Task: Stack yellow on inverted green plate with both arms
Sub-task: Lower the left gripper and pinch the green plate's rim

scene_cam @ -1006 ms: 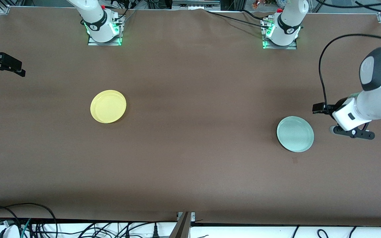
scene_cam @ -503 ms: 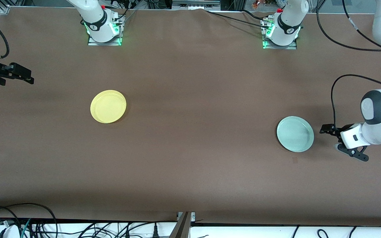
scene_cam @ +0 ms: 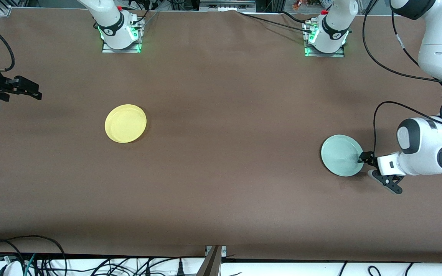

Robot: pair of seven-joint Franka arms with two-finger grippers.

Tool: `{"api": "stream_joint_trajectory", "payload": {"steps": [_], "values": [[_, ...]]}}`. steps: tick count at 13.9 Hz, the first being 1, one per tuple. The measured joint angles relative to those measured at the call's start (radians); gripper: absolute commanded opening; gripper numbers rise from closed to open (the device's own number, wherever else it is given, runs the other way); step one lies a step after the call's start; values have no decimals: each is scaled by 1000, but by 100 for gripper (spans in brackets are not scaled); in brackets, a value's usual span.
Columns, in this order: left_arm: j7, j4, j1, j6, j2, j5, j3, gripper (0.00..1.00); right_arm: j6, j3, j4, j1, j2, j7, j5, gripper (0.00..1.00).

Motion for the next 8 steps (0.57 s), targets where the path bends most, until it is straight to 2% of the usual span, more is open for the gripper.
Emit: {"api": "stream_joint_trajectory", "payload": {"steps": [1,3,5,8], "values": [[3,0,-6,5,4,0,-1,54,0,0,0,0,0,4,0,100],[4,0,-15,18,14,0,-1,32,0,1,0,1,-2,13,0,100],[6,0,-17,21,26,0,-1,0,0,1,0,1,-5,15,0,100],[13,4,-16,31,31,0,2,0,0,1,0,2,-5,15,0,100]]}}
